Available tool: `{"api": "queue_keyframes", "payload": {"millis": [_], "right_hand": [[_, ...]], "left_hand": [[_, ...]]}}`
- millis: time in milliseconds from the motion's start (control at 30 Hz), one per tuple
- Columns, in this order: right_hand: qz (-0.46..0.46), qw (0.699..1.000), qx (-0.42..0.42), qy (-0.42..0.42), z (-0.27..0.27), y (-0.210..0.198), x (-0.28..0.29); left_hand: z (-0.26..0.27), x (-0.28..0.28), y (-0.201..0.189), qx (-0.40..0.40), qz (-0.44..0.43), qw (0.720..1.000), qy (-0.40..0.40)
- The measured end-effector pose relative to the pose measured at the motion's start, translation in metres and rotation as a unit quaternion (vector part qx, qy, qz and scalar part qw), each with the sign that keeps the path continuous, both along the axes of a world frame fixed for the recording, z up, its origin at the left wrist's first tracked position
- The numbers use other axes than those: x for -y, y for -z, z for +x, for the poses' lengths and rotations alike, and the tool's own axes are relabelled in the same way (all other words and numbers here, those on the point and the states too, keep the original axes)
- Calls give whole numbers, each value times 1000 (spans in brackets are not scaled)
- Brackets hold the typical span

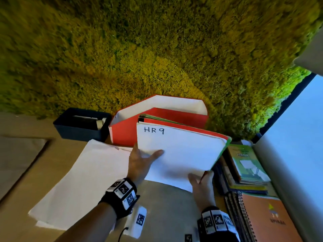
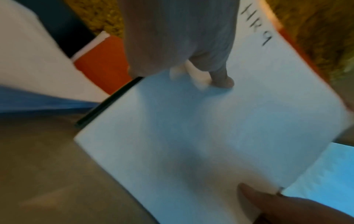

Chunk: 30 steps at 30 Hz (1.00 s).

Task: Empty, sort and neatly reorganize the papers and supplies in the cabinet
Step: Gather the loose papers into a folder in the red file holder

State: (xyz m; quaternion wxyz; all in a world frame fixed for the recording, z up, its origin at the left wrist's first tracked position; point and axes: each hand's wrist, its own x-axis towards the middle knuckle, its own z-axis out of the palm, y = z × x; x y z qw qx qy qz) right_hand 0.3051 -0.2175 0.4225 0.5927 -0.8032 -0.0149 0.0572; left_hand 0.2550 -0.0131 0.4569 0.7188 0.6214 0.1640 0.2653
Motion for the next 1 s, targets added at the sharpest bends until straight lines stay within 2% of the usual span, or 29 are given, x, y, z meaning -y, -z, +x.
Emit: {"api": "queue_keyframes", "payload": {"millis": [100,233,333,467,600,667,800,900,1000], "right_hand": [[-53,998,1,13,0,8,1],[-98,991,88,-8,4,-13,10],[-87,978,183,-53,11,-43,12],[-35,958,277,-70,24,-96,1],[-14,943,326,-69,48,-147,-14],[-13,938,339,-71,61,-169,-20],[-24,919,389,-56,79,-222,-33],[-10,905,424,-39,100,-253,-45],[-25,887,460,-28,122,-274,-57]], "left_hand": [[-6,-2,10,-31,13,999,-6],[-1,-9,3,-26,2,1000,-14],[11,-17,-12,12,-11,1000,-19],[31,-27,-49,60,-18,998,-3],[57,-50,-80,67,72,995,2],[69,-62,-86,45,140,989,-18],[91,-90,-88,-41,173,981,-82],[108,-105,-78,-154,259,953,-41],[115,-107,-63,-215,345,913,39]]}}
